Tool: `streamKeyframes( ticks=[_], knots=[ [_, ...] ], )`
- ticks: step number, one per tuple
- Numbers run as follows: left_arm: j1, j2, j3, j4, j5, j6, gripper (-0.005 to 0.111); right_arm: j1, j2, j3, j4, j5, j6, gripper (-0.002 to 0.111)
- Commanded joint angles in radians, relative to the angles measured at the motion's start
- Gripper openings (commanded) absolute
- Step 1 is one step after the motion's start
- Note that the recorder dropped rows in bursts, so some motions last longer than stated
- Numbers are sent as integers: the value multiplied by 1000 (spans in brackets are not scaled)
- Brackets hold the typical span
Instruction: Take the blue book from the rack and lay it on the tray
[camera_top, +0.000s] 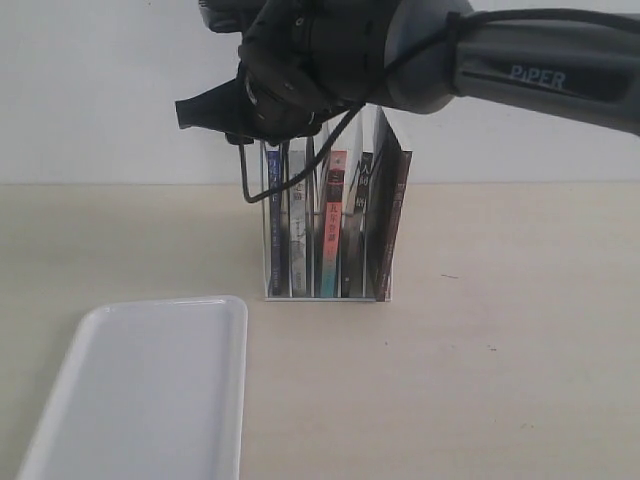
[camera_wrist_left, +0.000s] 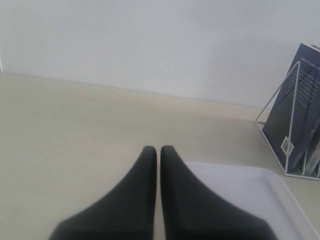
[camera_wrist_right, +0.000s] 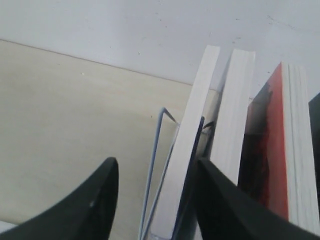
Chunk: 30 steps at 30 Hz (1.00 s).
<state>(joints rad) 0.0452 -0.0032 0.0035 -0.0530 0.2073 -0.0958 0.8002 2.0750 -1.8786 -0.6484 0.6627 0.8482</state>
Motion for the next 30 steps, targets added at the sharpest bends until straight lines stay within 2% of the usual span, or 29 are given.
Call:
streamKeyframes(
  ticks=[1, 17, 22, 30],
  knots=[
    [3, 3, -4, -10, -7, -8, 4, -3, 21, -7, -16, 10, 14, 46],
    [3, 3, -4, -10, -7, -8, 4, -3, 71, -7, -48, -9, 73, 45],
    [3, 3, -4, -10, -7, -8, 4, -3, 78, -7, -70, -5, 84, 18],
    [3, 3, -4, -10, -7, -8, 4, -3, 82, -7, -82, -5, 85, 17]
  ],
)
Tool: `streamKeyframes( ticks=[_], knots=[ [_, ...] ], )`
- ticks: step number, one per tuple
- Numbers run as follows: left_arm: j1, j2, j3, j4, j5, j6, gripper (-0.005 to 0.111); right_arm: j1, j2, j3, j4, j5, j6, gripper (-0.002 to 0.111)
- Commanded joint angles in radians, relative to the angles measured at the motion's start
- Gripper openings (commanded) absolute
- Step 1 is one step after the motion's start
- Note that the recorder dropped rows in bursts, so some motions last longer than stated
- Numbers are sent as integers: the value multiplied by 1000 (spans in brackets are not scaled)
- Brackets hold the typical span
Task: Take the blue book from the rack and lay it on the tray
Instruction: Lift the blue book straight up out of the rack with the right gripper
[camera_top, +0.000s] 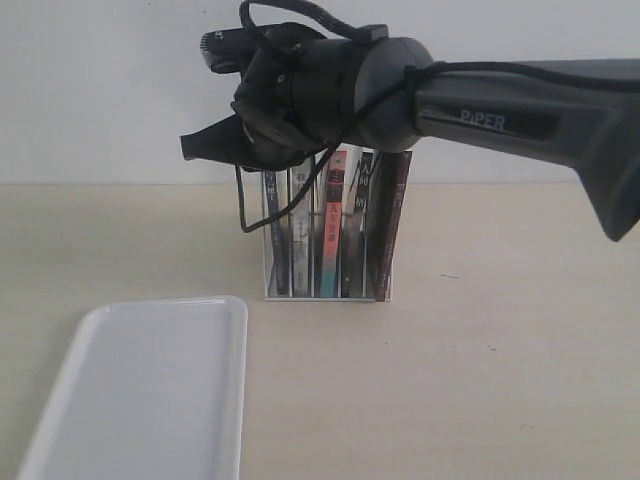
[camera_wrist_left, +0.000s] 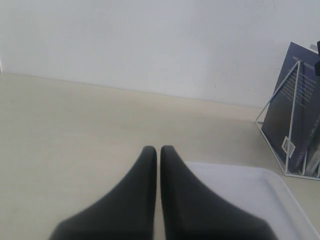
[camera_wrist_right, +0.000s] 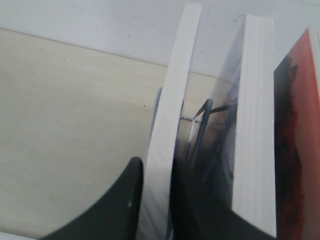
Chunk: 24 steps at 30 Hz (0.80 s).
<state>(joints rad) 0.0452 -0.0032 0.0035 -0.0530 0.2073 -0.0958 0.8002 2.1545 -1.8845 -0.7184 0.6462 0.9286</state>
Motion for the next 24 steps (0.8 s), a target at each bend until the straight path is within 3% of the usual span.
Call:
streamKeyframes(
  ticks=[1, 3, 24],
  knots=[
    [3, 3, -4, -10, -7, -8, 4, -3, 3, -1, -16, 12, 12, 16],
    [3, 3, -4, -10, -7, -8, 4, -3, 3, -1, -43, 15, 25, 1],
    [3, 3, -4, -10, -7, -8, 4, 8, -158, -1, -102, 82, -59, 0]
  ],
)
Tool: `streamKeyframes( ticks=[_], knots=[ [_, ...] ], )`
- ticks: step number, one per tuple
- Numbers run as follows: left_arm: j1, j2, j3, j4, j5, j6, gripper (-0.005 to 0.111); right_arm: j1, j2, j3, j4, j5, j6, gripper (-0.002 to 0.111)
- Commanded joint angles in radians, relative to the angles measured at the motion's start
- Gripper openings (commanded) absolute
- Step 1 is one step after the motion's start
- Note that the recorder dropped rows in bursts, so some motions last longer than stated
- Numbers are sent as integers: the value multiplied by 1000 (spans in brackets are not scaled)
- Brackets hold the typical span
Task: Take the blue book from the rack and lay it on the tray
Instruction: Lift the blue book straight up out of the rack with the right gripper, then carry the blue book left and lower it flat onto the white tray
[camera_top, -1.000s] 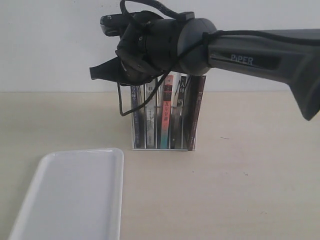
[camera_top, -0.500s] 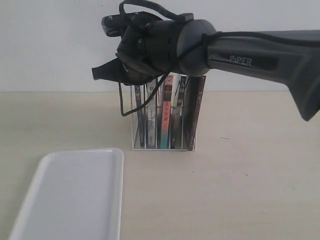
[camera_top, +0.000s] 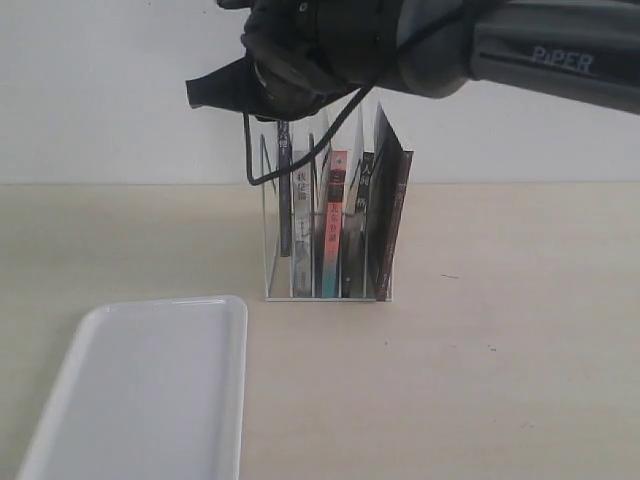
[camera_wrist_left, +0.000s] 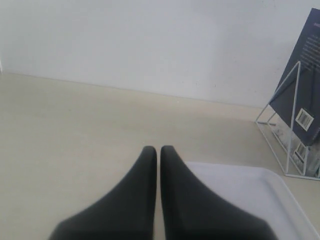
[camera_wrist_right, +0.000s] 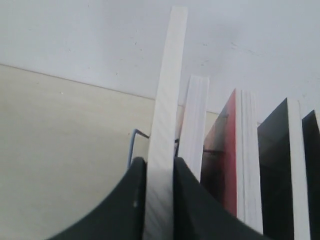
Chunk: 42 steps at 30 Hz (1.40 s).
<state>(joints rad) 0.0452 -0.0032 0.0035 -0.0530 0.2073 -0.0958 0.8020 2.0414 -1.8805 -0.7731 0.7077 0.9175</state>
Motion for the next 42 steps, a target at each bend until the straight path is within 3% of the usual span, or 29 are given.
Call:
streamKeyframes(
  ticks=[1, 27, 42],
  knots=[
    [3, 3, -4, -10, -7, -8, 4, 9, -57, -5, -50, 20, -57, 0],
    [3, 3, -4, -10, -7, -8, 4, 73, -276, -5, -73, 72, -180, 0],
    [3, 3, -4, -10, -7, -8, 4, 206, -298, -5, -93, 9, -308, 0]
  ],
)
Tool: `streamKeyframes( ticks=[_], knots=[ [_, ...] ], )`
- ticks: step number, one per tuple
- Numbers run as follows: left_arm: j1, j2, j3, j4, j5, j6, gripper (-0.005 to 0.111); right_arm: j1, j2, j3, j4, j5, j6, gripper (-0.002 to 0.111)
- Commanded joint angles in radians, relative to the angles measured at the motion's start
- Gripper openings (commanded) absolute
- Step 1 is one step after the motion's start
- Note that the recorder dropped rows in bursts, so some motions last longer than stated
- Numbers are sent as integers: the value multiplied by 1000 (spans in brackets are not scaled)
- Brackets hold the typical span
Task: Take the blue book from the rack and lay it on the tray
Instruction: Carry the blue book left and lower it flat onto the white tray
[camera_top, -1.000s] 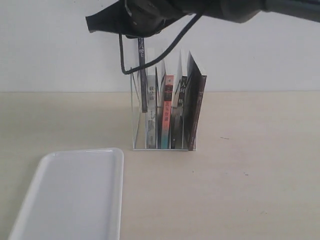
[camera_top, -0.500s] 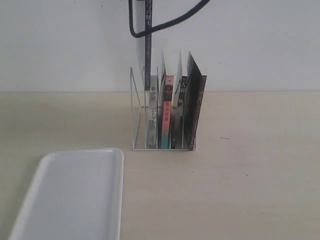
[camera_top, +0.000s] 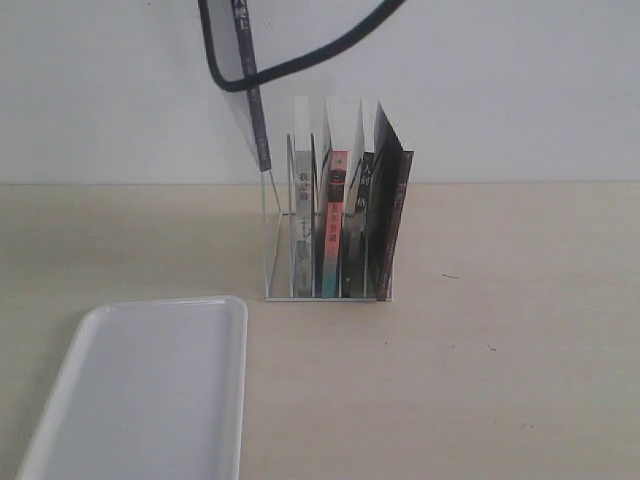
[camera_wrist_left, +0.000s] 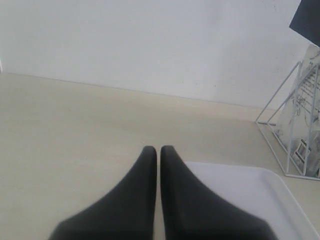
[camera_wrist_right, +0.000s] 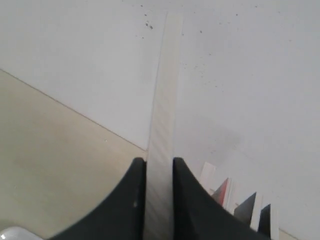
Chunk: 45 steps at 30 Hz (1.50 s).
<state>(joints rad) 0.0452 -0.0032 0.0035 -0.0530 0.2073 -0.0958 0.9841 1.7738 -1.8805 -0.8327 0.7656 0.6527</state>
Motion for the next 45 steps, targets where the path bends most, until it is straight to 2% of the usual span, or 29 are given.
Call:
streamKeyframes(
  ticks=[1, 6, 10, 18, 24, 31, 37, 45],
  knots=[
    [3, 3, -4, -10, -7, -8, 4, 29, -32, -5, -35, -52, -59, 0],
    [3, 3, -4, -10, -7, -8, 4, 74, -32, -5, 9, -52, -158, 0],
    [3, 3, -4, -10, -7, -8, 4, 117, -32, -5, 80, -52, -327, 0],
    [3, 3, -4, -10, -7, -8, 4, 132, -32, -3, 420, -29, -820, 0],
    [3, 3, -4, -10, -7, -8, 4, 132, -20, -3, 623, 0, -1090, 0],
    [3, 3, -4, -10, -7, -8, 4, 132, -18, 146, 655, -101, -1192, 0],
    [3, 3, -4, -10, -7, -8, 4, 129, -18, 319, 656, -377, -1212, 0],
    [3, 3, -4, -10, -7, -8, 4, 92, -18, 459, 654, -563, -1216, 0]
  ],
)
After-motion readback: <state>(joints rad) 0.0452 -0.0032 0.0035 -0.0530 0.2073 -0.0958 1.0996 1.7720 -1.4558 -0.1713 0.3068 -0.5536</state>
